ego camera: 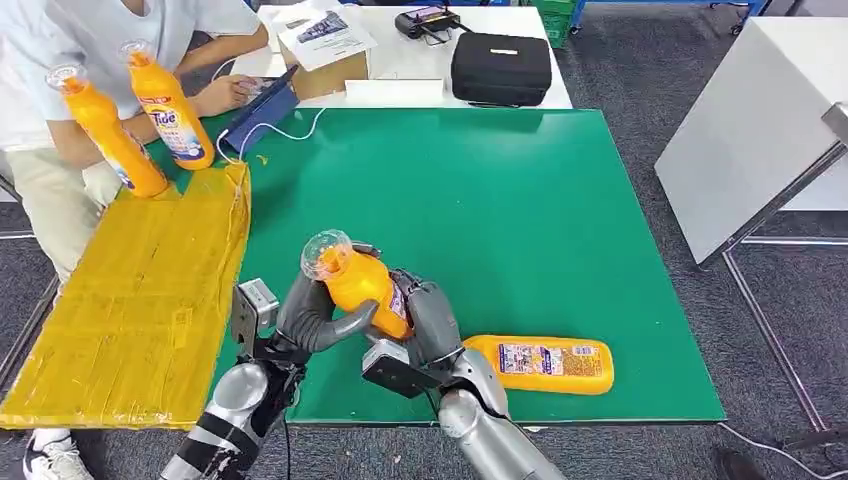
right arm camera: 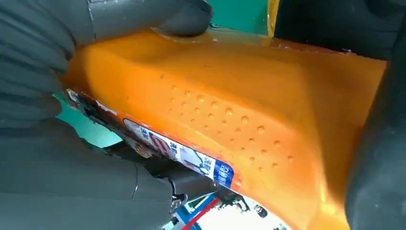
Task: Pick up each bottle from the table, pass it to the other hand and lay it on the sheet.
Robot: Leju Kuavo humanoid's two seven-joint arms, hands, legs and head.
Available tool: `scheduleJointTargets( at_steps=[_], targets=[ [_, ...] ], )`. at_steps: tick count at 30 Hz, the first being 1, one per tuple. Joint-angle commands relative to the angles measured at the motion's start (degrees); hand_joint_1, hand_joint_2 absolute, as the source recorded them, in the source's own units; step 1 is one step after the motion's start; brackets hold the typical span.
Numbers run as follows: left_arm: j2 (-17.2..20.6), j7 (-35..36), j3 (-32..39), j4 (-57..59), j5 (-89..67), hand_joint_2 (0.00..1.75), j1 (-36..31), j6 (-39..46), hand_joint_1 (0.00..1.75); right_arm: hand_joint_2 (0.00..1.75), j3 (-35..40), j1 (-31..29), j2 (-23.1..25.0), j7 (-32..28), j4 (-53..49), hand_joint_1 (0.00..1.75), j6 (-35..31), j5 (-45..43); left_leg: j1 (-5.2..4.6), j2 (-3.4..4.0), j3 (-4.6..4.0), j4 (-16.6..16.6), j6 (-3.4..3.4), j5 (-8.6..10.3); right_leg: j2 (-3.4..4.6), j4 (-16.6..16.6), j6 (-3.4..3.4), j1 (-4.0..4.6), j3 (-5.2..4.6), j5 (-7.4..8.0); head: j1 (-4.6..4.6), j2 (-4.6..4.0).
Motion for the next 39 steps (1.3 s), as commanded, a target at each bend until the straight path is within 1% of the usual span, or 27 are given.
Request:
scheduleJointTargets(
  at_steps=[1, 5, 6, 9, 11, 12, 13, 14, 15, 16, 17, 18, 19, 22, 23, 25, 26, 27, 31, 32, 33, 34, 35, 36, 37, 38, 39],
  targets=[
    [1.3, -0.4, 0.4, 0.9, -4.7, 1.75, -2.3, 6.6, 1.75, 1.75, 0.7, 0.4, -2.1, -0.1, -5.2, 0.00, -1.4, -1.2, 0.09, -0.06, 0.21, 0.0, -0.09, -0.13, 0.10, 0.0, -0.09, 0.07, 0.27, -0.12, 0.02, 0.00],
    [2.3, -1.1, 4.2, -2.5, -6.6, 1.75, -2.3, 10.7, 1.75, 1.75, -1.0, 2.3, -3.3, -0.1, -11.2, 0.00, -2.2, -2.3, 0.05, -0.01, 0.05, 0.0, -0.06, -0.05, 0.09, 0.0, -0.05, 0.04, 0.07, -0.04, 0.02, 0.00],
    [2.4, -1.3, 4.8, -3.4, -6.8, 1.75, -2.0, 11.2, 1.75, 1.75, -1.3, 2.7, -3.6, -0.2, -12.3, 0.00, -2.1, -2.4, 0.09, -0.02, 0.21, 0.1, -0.10, -0.16, 0.15, 0.0, -0.09, 0.06, 0.25, -0.14, 0.02, 0.00],
    [2.9, -2.1, 6.4, -6.5, -10.7, 1.75, -1.6, 16.5, 1.75, 1.75, -2.3, 3.8, -4.1, -0.2, -15.5, 0.00, -2.4, -2.6, 0.07, -0.02, 0.03, 0.0, -0.06, -0.05, 0.09, 0.0, -0.06, 0.06, 0.04, -0.04, 0.00, 0.00],
    [3.0, -2.8, 7.5, -8.0, -17.0, 1.75, -1.9, 23.6, 1.75, 1.75, -2.9, 4.4, -4.3, -0.3, -17.1, 0.00, -2.5, -2.7, 0.10, -0.11, 0.14, 0.1, -0.09, -0.12, 0.02, 0.0, -0.08, 0.08, 0.19, -0.13, 0.02, 0.00],
    [3.1, -2.8, 7.6, -8.3, -18.8, 1.75, -2.0, 25.4, 1.75, 1.75, -3.0, 4.6, -4.4, -0.4, -17.5, 0.00, -2.5, -2.7, 0.08, -0.07, 0.09, 0.0, -0.08, -0.08, 0.06, 0.0, -0.08, 0.06, 0.12, -0.10, 0.02, 0.00],
    [3.1, -2.5, 7.7, -8.7, -22.3, 1.75, -2.2, 28.8, 1.75, 1.75, -3.2, 4.9, -4.4, -0.4, -18.2, 0.00, -2.6, -2.6, 0.12, -0.03, 0.23, 0.1, -0.11, -0.19, 0.15, 0.0, -0.11, 0.10, 0.28, -0.17, 0.00, 0.00],
    [3.2, -2.0, 7.8, -8.8, -25.8, 1.75, -2.3, 31.7, 1.75, 1.75, -3.3, 5.2, -4.4, -0.6, -18.8, 0.00, -2.8, -2.6, 0.09, 0.00, 0.13, 0.1, -0.09, -0.12, 0.13, 0.0, -0.08, 0.07, 0.17, -0.11, 0.02, 0.00],
    [3.2, -1.6, 7.9, -8.7, -27.5, 1.75, -2.4, 33.1, 1.75, 1.75, -3.4, 5.3, -4.4, -0.6, -19.2, 0.00, -2.8, -2.6, 0.12, -0.02, 0.24, 0.1, -0.11, -0.18, 0.15, 0.0, -0.11, 0.10, 0.28, -0.17, 0.00, 0.00],
    [3.2, -1.4, 8.0, -8.5, -28.7, 1.75, -2.6, 34.1, 1.75, 1.75, -3.5, 5.4, -4.4, -0.7, -19.5, 0.00, -2.9, -2.6, 0.07, -0.05, 0.08, 0.0, -0.08, -0.07, 0.05, 0.0, -0.07, 0.06, 0.12, -0.09, 0.02, 0.00],
    [3.2, -0.6, 8.2, -7.6, -33.5, 1.75, -2.9, 37.9, 1.75, 1.75, -3.6, 5.7, -4.5, -1.0, -20.3, 0.00, -3.4, -2.6, 0.12, -0.08, 0.20, 0.1, -0.11, -0.14, 0.07, 0.0, -0.10, 0.09, 0.26, -0.16, 0.02, 0.00],
    [3.2, -0.2, 8.4, -7.1, -35.6, 1.75, -3.0, 39.6, 1.75, 1.75, -3.6, 5.7, -4.5, -1.1, -20.6, 0.00, -3.5, -2.6, 0.06, -0.08, 0.09, 0.0, -0.07, -0.05, 0.02, 0.0, -0.07, 0.04, 0.13, -0.08, 0.02, 0.00],
    [3.1, 0.5, 8.4, -6.1, -39.0, 1.75, -3.2, 42.1, 1.75, 1.75, -3.6, 6.0, -4.7, -1.1, -21.5, 0.00, -3.7, -2.7, 0.11, -0.10, 0.21, 0.0, -0.11, -0.13, 0.06, 0.0, -0.11, 0.08, 0.28, -0.15, 0.02, 0.00],
    [3.2, 3.4, 8.5, -3.5, -48.3, 1.75, -3.8, 46.7, 1.75, 1.75, -3.8, 6.5, -5.1, -1.2, -23.3, 0.00, -4.2, -2.8, 0.06, -0.08, 0.11, 0.0, -0.07, -0.05, 0.02, 0.0, -0.07, 0.04, 0.14, -0.08, 0.02, 0.00],
    [3.1, 6.6, 9.1, -1.4, -58.9, 1.75, -4.6, 48.5, 1.75, 1.75, -3.9, 6.8, -5.4, -1.4, -24.9, 0.00, -4.6, -2.8, 0.10, -0.11, 0.23, 0.0, -0.10, -0.12, 0.05, 0.0, -0.11, 0.07, 0.28, -0.14, 0.02, 0.00],
    [2.2, 9.0, 10.7, -0.6, -66.7, 1.75, -4.6, 48.5, 1.75, 1.75, -4.0, 7.0, -5.6, -1.4, -25.9, 0.00, -4.7, -2.8, 0.06, -0.12, 0.15, 0.0, -0.08, -0.05, 0.00, 0.0, -0.08, 0.04, 0.20, -0.09, 0.02, 0.00],
    [2.2, 9.0, 10.7, -0.6, -66.7, 1.75, -4.6, 48.5, 1.75, 1.75, -4.0, 7.0, -5.6, -1.4, -25.9, 0.00, -4.7, -2.8, 0.03, -0.07, 0.09, 0.0, -0.06, -0.02, 0.02, 0.0, -0.06, 0.01, 0.09, -0.05, 0.00, 0.00],
    [2.2, 9.0, 10.7, -0.6, -66.7, 1.75, -4.6, 48.5, 1.75, 1.75, -4.0, 7.0, -5.6, -1.4, -25.9, 0.00, -4.7, -2.8, 0.09, -0.13, 0.23, 0.0, -0.10, -0.10, 0.04, 0.0, -0.10, 0.06, 0.29, -0.13, 0.04, 0.00],
    [2.2, 9.0, 10.7, -0.6, -66.7, 1.75, -4.6, 48.5, 1.75, 1.75, -4.0, 7.0, -5.6, -1.4, -25.9, 0.00, -4.7, -2.8, 0.09, -0.09, 0.22, 0.0, -0.10, -0.11, 0.05, 0.0, -0.10, 0.06, 0.27, -0.13, 0.00, 0.00],
    [1.8, 11.1, 11.3, 0.7, -73.5, 1.75, -4.8, 48.5, 1.75, 1.75, -3.9, 7.0, -5.7, -1.4, -26.3, 0.00, -4.7, -2.8, 0.08, -0.07, 0.17, 0.0, -0.09, -0.08, 0.03, 0.0, -0.08, 0.06, 0.21, -0.10, 0.04, 0.00],
    [2.3, 14.7, 11.2, 2.8, -81.2, 1.75, -5.5, 48.5, 1.75, 1.75, -4.1, 7.1, -5.9, -1.4, -27.0, 0.00, -4.9, -2.8, 0.14, -0.11, 0.33, 0.0, -0.13, -0.17, 0.07, -0.1, -0.12, 0.10, 0.40, -0.19, 0.00, 0.00],
    [2.7, 18.0, 10.7, 5.7, -86.6, 1.75, -6.4, 48.5, 1.75, 1.75, -4.2, 7.1, -6.0, -1.4, -27.5, 0.00, -4.9, -2.8, 0.08, -0.09, 0.20, 0.0, -0.09, -0.09, 0.03, 0.0, -0.08, 0.06, 0.24, -0.12, 0.02, 0.00],
    [3.2, 20.5, 9.6, 9.2, -89.5, 1.75, -7.5, 48.5, 1.75, 1.75, -4.4, 7.2, -6.0, -1.0, -28.1, 0.00, -5.0, -2.8, 0.05, -0.09, 0.16, 0.0, -0.08, -0.05, 0.00, 0.0, -0.07, 0.03, 0.18, -0.08, 0.02, 0.00],
    [4.9, 23.8, 6.8, 13.8, -90.4, 1.75, -9.5, 48.5, 1.75, 1.75, -4.6, 7.1, -6.0, -0.5, -28.7, 0.00, -4.8, -2.7, 0.11, -0.20, 0.31, 0.0, -0.12, -0.11, -0.04, -0.1, -0.11, 0.08, 0.38, -0.17, 0.02, 0.00],
    [6.0, 25.8, 4.8, 15.6, -90.4, 1.75, -10.4, 47.7, 1.75, 1.75, -4.7, 7.1, -6.0, -0.4, -28.9, 0.00, -4.7, -2.7, 0.06, -0.22, 0.31, 0.0, -0.10, -0.07, -0.07, -0.1, -0.10, 0.03, 0.36, -0.15, 0.00, 0.00],
    [6.2, 27.9, 3.1, 19.7, -90.4, 1.75, -12.1, 46.6, 1.75, 1.75, -4.8, 7.0, -6.0, -0.1, -29.2, 0.00, -4.5, -2.5, 0.05, -0.20, 0.24, -0.1, -0.08, -0.03, -0.08, -0.1, -0.08, 0.02, 0.28, -0.10, 0.02, 0.00],
    [5.8, 28.2, 3.2, 22.9, -90.3, 1.75, -13.1, 46.2, 1.75, 1.75, -4.8, 6.8, -6.0, 0.1, -29.3, 0.00, -4.2, -2.4, 0.08, -0.21, 0.33, 0.0, -0.10, -0.07, -0.04, -0.1, -0.11, 0.05, 0.39, -0.14, 0.02, 0.00]
  ],
)
